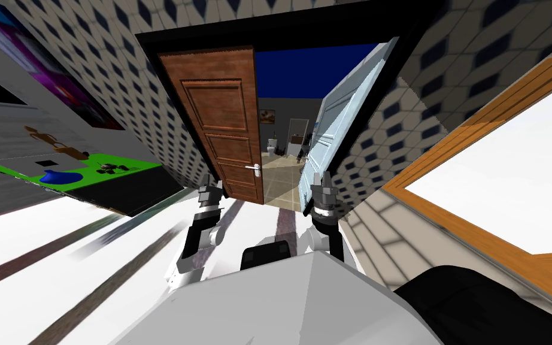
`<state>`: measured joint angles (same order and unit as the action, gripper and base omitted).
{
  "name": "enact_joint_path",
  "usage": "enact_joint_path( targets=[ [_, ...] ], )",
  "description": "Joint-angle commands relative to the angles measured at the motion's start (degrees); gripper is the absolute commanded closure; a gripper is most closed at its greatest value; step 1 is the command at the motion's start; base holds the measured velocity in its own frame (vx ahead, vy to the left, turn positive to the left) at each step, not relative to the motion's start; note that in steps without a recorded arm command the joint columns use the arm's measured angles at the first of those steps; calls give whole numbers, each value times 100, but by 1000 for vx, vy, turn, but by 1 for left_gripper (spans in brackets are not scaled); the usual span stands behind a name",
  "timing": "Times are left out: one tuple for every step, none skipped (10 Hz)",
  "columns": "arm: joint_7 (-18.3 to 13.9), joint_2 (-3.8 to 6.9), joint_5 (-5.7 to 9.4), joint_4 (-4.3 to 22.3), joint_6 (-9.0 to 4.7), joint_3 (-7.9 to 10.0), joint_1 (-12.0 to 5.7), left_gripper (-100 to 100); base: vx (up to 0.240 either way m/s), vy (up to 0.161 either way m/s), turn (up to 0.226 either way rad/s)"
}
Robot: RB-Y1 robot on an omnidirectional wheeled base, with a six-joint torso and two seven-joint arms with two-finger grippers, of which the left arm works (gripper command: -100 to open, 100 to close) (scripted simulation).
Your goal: Push the door open
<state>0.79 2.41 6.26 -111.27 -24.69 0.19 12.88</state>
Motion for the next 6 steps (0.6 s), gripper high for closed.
enact_joint_path(
  targets=[
    [-23,28,2,286,12,-29,-163,-100,45,27,-55],
    [-42,53,2,513,5,-53,-322,-100,62,46,-72],
    [-62,77,3,744,-2,-77,-485,-100,86,76,-64],
    [-62,77,3,897,-2,-77,-485,-100,71,60,-37],
    [-82,100,4,1113,-9,-102,-654,-100,66,43,-54],
    [-82,100,4,1201,-9,-102,-654,-100,44,35,-28]
  ],
)
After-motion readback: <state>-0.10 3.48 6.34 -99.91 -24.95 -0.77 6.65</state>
